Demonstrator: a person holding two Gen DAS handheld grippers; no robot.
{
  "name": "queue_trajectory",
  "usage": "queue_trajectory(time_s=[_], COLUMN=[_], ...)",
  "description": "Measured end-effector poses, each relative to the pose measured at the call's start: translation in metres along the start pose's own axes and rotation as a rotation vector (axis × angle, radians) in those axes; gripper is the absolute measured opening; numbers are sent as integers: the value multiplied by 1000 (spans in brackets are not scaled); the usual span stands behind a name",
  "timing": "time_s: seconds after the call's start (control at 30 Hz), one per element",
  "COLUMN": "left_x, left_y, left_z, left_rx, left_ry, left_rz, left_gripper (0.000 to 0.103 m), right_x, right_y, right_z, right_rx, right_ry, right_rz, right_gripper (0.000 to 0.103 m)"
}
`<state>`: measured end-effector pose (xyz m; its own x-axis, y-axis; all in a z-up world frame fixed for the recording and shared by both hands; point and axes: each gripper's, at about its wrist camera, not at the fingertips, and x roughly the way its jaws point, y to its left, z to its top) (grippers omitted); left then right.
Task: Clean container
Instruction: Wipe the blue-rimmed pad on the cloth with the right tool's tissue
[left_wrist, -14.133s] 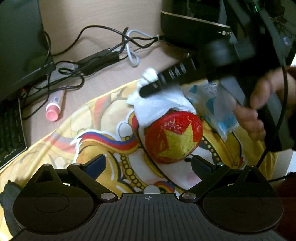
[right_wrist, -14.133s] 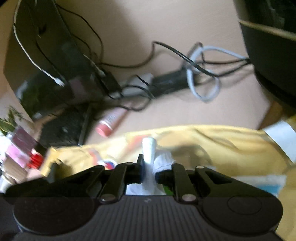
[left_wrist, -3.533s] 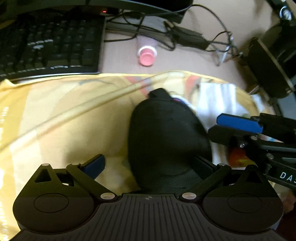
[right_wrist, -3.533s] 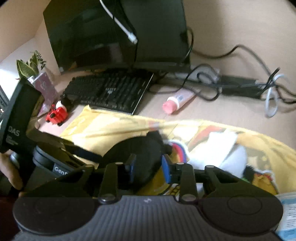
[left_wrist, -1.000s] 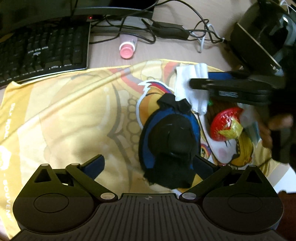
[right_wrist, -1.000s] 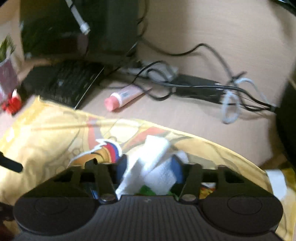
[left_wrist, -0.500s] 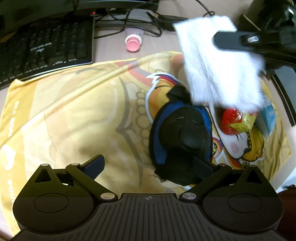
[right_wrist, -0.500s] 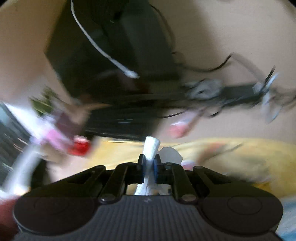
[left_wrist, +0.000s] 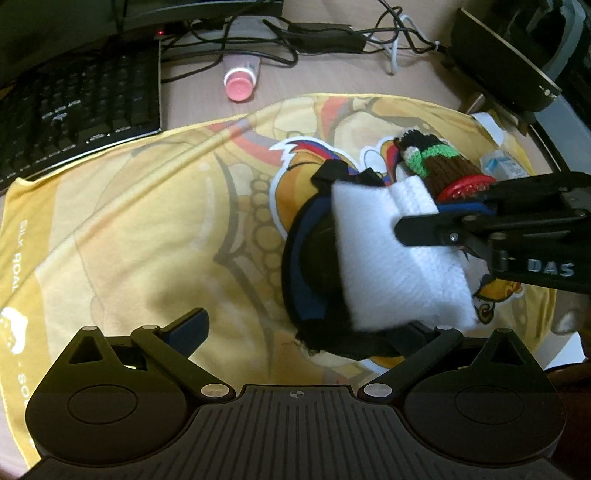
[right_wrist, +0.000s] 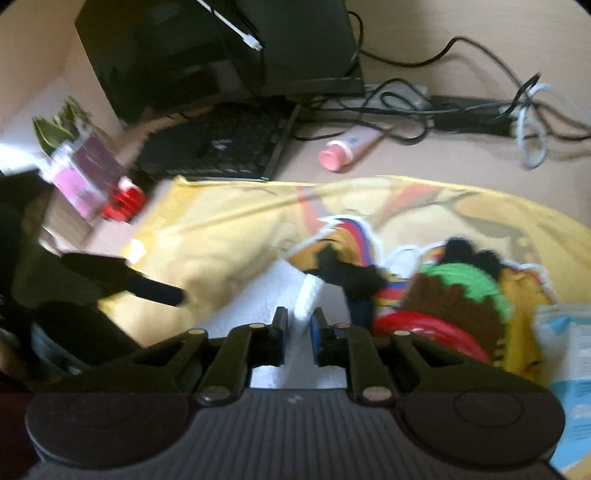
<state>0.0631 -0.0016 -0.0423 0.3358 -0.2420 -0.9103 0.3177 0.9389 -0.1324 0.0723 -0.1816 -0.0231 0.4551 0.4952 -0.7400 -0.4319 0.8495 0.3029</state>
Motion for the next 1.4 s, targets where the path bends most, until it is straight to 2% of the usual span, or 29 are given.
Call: queue_trajectory(time_s=[0.1,0.17,0.3,0.4,0.47,0.53,0.6,0.73,0.83,0.93,1.03,1.07,1.3,1.4], left_x=[1,2,2,3,3,3,3,3,4,5,5,6,9,10], left_y=[0,0,1,0,0,-1,-1,-1,0,0,0,1,0,-1], left_z=[0,0,-1,-1,-1,-1,-1,-2,-2,-2,-2,-2,-1,-1], left_rx=[5,5,-2,-3,-3,-2,-1,-3,-9,-13,-14,-15,-9,-1], left_ry=[4,6,13,15,16,19,22,26,31,36,38,38,54,58], left_rz=[0,1,5,5,5,4,5,7,5,3,4,4,3,3], left_gripper=[103,103,103,103,103,103,103,103,103,103,103,103,103,103], right_x=[1,3,4,4,2,1,4,16,15,19,28,29,19,19], right_y=[-2,-7,-7,-5,-4,-3,3,20,25,19,5,1,5,14], right_z=[-3,-3,-2,-2,1,4,5,1,2,9,16,18,24,26], right_rx=[-34,-26,-59,-68,-34,0,-16,-133,-181,-196,-139,-119,40,52], right_ry=[-3,1,-5,-2,1,1,2,8,-31,-44,-45,-38,13,30], right_rz=[-67,-88,-105,-79,-31,27,42,-33,-65,-129,-224,-217,119,201], right_gripper=[16,12,13,24,43,53,53,46,14,11,11,11,12,12])
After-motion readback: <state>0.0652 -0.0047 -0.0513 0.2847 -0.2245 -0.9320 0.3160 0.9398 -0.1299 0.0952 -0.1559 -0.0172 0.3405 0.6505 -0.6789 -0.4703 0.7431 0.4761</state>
